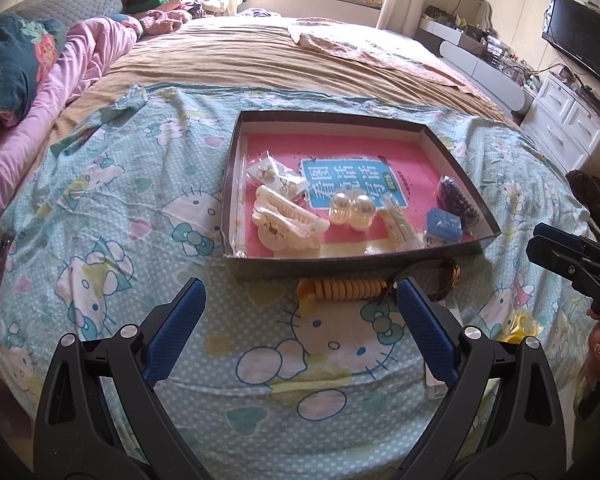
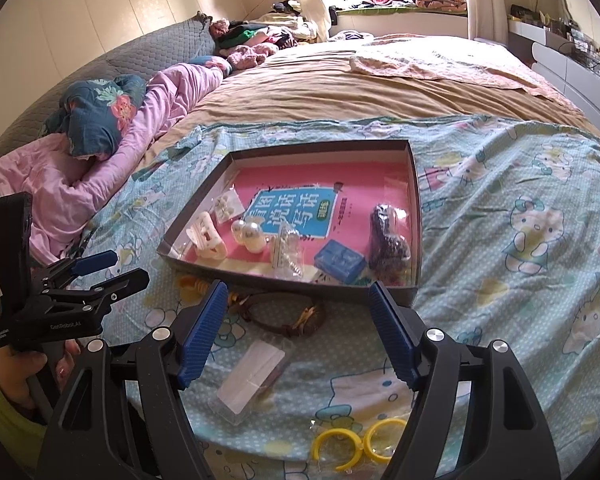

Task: Organize jewelry
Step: 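Withdraw both grippers from the tray toward the remaining items on the bed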

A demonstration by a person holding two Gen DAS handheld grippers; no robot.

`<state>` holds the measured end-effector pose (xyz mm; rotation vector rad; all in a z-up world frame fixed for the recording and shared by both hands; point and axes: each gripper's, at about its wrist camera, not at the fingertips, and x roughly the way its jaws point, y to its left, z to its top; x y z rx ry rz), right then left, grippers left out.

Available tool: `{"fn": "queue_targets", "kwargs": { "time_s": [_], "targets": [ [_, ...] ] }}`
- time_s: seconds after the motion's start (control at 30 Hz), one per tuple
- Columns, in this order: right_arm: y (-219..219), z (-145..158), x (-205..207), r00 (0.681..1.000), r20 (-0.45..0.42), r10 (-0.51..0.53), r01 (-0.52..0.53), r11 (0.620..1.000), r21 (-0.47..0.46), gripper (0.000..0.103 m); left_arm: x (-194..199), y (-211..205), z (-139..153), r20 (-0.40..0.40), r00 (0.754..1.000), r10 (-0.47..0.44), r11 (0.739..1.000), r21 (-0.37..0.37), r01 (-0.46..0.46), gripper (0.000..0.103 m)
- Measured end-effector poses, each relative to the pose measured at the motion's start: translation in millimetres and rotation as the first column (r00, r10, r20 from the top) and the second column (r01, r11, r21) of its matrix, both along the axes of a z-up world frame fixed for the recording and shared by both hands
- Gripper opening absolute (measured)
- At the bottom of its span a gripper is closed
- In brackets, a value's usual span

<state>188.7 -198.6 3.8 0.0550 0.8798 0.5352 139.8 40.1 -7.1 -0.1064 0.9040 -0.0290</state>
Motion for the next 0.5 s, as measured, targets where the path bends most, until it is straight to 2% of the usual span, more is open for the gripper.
{"fn": "queue_targets", "kwargs": {
  "time_s": [0.5],
  "targets": [
    [-2.5,-31.0,-6.9,0.997,-0.074,-0.012,0.011,1.000,-0.012,0.072,-11.5,-6.2,-29.0,-0.051,0.999,-0.001,1.000,0.020,0.002,0.090]
  ]
}}
